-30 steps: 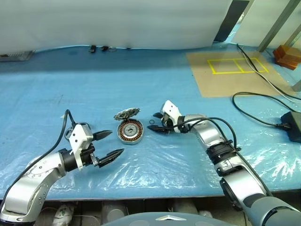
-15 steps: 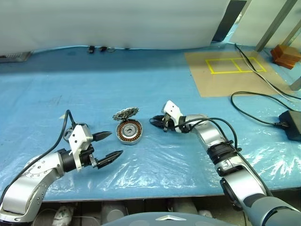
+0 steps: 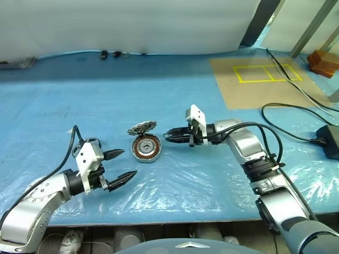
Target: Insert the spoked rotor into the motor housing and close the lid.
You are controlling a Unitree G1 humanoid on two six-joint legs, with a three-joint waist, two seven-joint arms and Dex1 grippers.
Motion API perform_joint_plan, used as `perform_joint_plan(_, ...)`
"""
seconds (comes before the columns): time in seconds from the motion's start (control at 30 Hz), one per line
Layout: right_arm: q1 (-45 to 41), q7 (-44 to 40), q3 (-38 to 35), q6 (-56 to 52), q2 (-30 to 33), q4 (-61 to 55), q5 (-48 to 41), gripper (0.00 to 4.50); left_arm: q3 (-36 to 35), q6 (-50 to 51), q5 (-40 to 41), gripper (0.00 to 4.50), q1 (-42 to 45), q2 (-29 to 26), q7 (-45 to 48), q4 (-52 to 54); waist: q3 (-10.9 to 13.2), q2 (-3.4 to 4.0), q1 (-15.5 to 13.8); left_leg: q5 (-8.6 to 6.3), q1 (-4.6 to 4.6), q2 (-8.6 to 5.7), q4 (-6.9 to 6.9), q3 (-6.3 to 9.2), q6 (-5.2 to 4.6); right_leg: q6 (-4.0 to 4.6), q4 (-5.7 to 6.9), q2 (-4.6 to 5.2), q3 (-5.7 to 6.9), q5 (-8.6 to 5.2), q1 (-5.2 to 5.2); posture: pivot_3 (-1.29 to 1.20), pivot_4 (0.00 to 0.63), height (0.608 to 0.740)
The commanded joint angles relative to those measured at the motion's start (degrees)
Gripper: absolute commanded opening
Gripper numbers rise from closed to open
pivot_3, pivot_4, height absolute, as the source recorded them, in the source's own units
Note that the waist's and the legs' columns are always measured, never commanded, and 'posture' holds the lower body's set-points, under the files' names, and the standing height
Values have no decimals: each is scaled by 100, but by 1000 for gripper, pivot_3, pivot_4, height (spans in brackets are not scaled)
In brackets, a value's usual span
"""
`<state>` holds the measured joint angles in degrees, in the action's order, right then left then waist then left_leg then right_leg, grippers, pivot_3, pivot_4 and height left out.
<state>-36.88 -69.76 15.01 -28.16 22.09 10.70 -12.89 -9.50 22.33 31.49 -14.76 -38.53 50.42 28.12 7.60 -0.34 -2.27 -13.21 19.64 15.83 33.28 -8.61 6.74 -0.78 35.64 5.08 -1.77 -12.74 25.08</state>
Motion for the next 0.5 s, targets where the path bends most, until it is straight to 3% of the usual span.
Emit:
perform_joint_plan(0.03, -197, -242, 339, -83, -114, -210, -72, 732, -187, -107, 59, 4500, -146, -25, -17, 312, -1, -1, 13, 0, -2, 1, 0, 0, 0, 0, 1, -1, 0, 0, 0, 0, 150, 740)
perform_joint_plan(0.2, -550, 95, 715, 666, -506, 865, 538, 732, -342, -231, -48, 4500, -426, -13, -85, 383, 0, 0, 15, 0, 0, 2, 0, 0, 0, 1, 0, 0, 0, -1, 3, 0, 150, 740)
perform_joint_plan(0.5, -789, 8, 857, 1277, -902, 1489, 777, 732, -446, -278, -41, 4500, -676, 100, -256, 533, 0, 0, 8, 0, 1, 2, 0, 0, 0, 1, -8, 2, 7, -1, 7, 0, 150, 740)
